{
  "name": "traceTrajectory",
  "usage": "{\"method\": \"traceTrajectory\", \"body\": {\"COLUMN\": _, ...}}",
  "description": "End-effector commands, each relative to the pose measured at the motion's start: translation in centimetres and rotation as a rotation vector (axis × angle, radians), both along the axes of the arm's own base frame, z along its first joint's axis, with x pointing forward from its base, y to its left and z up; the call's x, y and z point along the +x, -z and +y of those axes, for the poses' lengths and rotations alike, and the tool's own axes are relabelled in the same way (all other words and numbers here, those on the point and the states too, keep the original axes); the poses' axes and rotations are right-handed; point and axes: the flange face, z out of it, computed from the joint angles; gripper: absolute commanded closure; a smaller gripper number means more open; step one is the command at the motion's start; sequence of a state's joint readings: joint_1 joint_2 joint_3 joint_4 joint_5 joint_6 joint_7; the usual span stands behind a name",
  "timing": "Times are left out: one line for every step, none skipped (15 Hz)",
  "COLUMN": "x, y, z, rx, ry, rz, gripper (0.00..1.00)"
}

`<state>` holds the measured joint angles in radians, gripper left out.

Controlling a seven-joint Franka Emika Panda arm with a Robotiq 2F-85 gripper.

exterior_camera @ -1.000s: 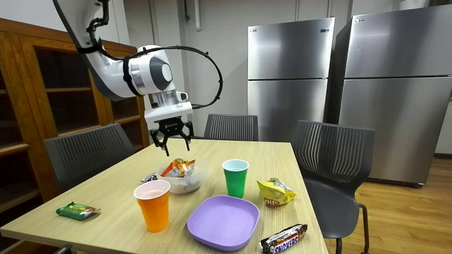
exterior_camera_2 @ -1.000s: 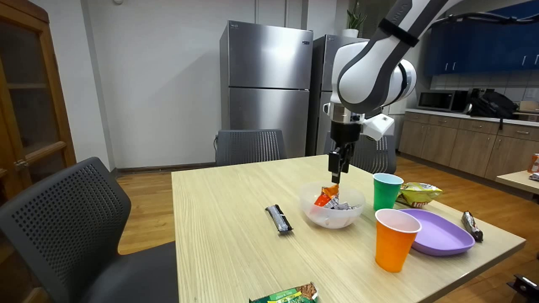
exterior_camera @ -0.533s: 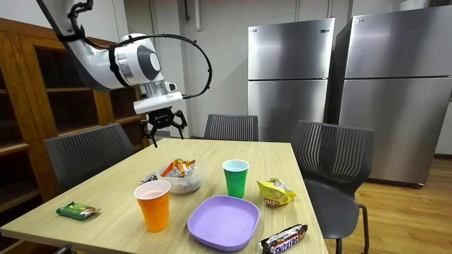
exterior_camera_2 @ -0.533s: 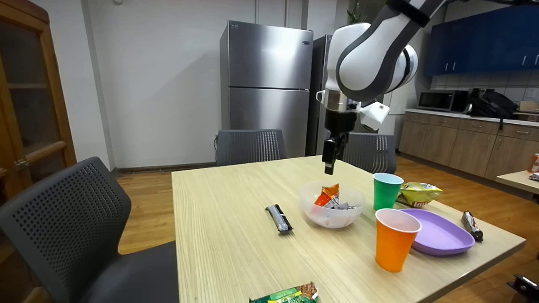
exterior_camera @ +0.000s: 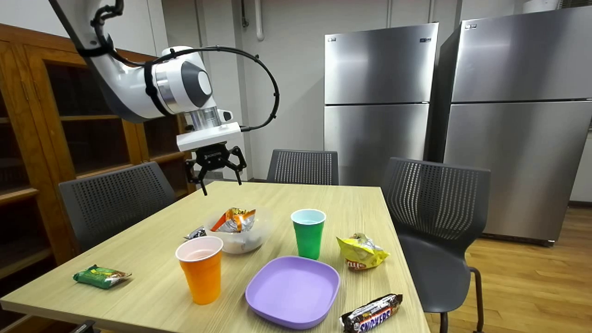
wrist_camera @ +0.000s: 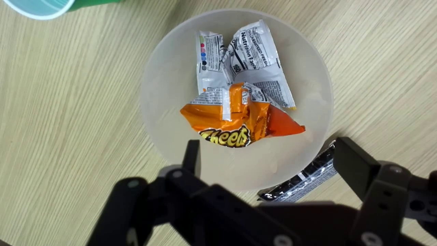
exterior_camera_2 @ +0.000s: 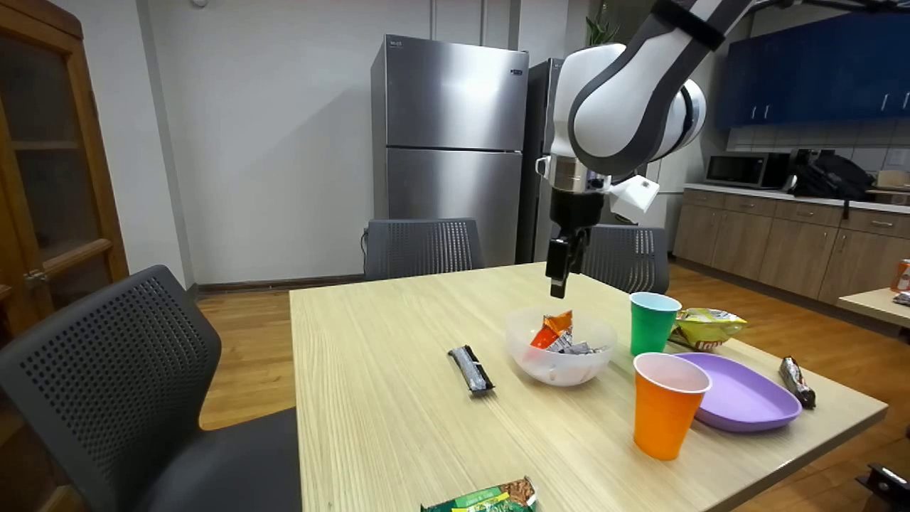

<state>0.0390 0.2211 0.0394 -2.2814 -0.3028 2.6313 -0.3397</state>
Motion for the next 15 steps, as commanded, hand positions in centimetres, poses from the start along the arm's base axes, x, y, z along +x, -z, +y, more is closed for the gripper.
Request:
{"method": "traceTrajectory", "body": {"x": 0.0, "y": -0.1, "z": 0.0, "rx": 0.0, "ry": 0.0, "rz": 0.001, "gripper": 0.0}}
{"method": "traceTrajectory", "body": {"x": 0.0, "y": -0.1, "z": 0.7, "rx": 0.004, "ry": 0.003, "rz": 0.006, "gripper": 0.0}}
{"method": "traceTrajectory", "body": {"x": 0.0, "y": -0.2, "z": 1.5, "rx": 0.006, "ry": 0.007, "rz": 0.014, "gripper": 0.0}}
{"method": "traceTrajectory", "body": {"x": 0.0, "y": -0.3, "z": 2.5, "rx": 0.009, "ry": 0.0, "rz": 0.016, "gripper": 0.0}}
{"method": "traceTrajectory", "body": {"x": 0.0, "y": -0.4, "z": 3.5, "rx": 0.011, "ry": -0.004, "rz": 0.018, "gripper": 0.0}}
{"method": "traceTrajectory", "body": {"x": 0.0, "y": -0.6, "z": 4.4, "rx": 0.014, "ry": -0.01, "rz": 0.019, "gripper": 0.0}}
{"method": "traceTrajectory", "body": {"x": 0.1, "y": -0.7, "z": 5.4, "rx": 0.019, "ry": -0.018, "rz": 0.018, "gripper": 0.0}}
{"method": "traceTrajectory", "body": {"x": 0.2, "y": -0.9, "z": 6.4, "rx": 0.016, "ry": -0.024, "rz": 0.02, "gripper": 0.0}}
{"method": "traceTrajectory", "body": {"x": 0.3, "y": -1.0, "z": 7.5, "rx": 0.02, "ry": -0.032, "rz": 0.023, "gripper": 0.0}}
{"method": "traceTrajectory", "body": {"x": 0.4, "y": -1.1, "z": 8.5, "rx": 0.021, "ry": -0.037, "rz": 0.029, "gripper": 0.0}}
{"method": "traceTrajectory", "body": {"x": 0.5, "y": -1.2, "z": 9.4, "rx": 0.03, "ry": -0.051, "rz": 0.033, "gripper": 0.0}}
{"method": "traceTrajectory", "body": {"x": 0.6, "y": -1.4, "z": 10.4, "rx": 0.034, "ry": -0.063, "rz": 0.039, "gripper": 0.0}}
{"method": "traceTrajectory", "body": {"x": 0.7, "y": -1.4, "z": 11.2, "rx": 0.036, "ry": -0.071, "rz": 0.045, "gripper": 0.0}}
{"method": "traceTrajectory", "body": {"x": 1.0, "y": -1.3, "z": 11.9, "rx": 0.033, "ry": -0.075, "rz": 0.064, "gripper": 0.0}}
{"method": "traceTrajectory", "body": {"x": 1.2, "y": -1.1, "z": 12.5, "rx": 0.034, "ry": -0.078, "rz": 0.079, "gripper": 0.0}}
